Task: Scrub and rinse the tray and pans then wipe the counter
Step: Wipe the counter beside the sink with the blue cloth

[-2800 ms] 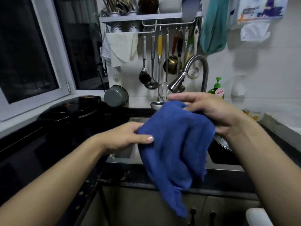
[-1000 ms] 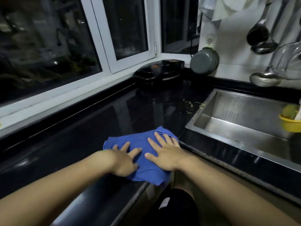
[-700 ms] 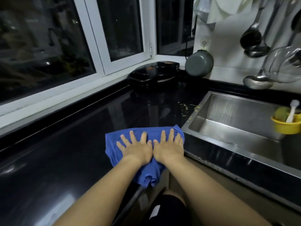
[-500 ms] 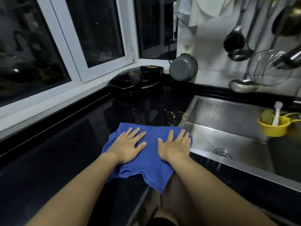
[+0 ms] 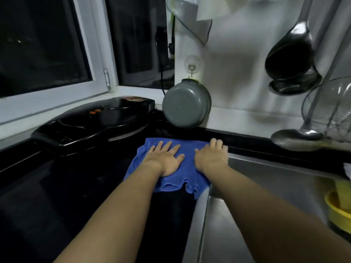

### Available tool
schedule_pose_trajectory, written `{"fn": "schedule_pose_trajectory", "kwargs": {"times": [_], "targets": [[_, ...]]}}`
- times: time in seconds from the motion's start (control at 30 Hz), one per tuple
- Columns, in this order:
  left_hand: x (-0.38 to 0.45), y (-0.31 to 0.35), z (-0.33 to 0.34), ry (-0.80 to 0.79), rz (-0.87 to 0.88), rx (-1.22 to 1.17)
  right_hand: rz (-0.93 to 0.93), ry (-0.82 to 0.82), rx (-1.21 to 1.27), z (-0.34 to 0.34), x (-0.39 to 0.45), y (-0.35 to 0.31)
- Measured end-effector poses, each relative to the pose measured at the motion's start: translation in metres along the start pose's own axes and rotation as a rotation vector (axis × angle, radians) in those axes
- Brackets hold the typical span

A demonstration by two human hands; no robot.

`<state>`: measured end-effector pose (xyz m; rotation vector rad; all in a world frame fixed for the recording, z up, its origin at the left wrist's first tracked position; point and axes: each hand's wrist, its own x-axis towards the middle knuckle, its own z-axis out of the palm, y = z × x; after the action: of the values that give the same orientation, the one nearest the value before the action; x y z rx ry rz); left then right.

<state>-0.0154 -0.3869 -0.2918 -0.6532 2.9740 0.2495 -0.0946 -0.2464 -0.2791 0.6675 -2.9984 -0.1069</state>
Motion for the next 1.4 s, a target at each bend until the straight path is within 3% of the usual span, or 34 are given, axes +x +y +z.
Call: {"fn": "schedule_pose_trajectory", "kwargs": {"times": [0.17, 0.27, 0.33, 0.47, 0.57, 0.67, 0.87, 1.07, 1.27, 1.4], "targets": [[0.064, 0.014, -0.002, 0.071, -0.019, -0.031, -0.097, 0.109, 0.107, 0.008, 0.046, 0.003], [0.067, 0.026, 0.000, 0.067, -0.097, -0.034, -0.159, 0.075, 0.103, 0.010, 0.039, 0.000], [0.063, 0.052, 0.002, 0.051, -0.057, -0.018, -0.076, 0.046, 0.023, 0.013, 0.028, 0.024], [0.043, 0.134, 0.017, 0.032, 0.248, 0.014, 0.209, -0.007, -0.191, 0.008, 0.003, 0.104], [0.039, 0.169, 0.020, 0.021, 0.379, 0.031, 0.379, -0.145, -0.054, -0.001, 0.008, 0.128], [0.041, 0.140, 0.013, 0.013, 0.312, -0.017, 0.402, -0.233, 0.091, 0.008, 0.023, 0.109], [0.021, -0.032, -0.011, -0.001, -0.013, -0.019, -0.025, -0.159, 0.163, 0.013, 0.025, -0.020], [-0.056, -0.111, -0.015, -0.011, -0.026, -0.008, -0.288, -0.196, 0.153, 0.002, -0.015, -0.089], [-0.216, -0.207, -0.010, -0.007, -0.303, 0.039, -0.677, -0.266, 0.192, -0.022, -0.153, -0.147], [-0.335, -0.194, 0.005, -0.041, -0.414, 0.060, -0.769, -0.296, 0.182, -0.024, -0.252, -0.145]]}}
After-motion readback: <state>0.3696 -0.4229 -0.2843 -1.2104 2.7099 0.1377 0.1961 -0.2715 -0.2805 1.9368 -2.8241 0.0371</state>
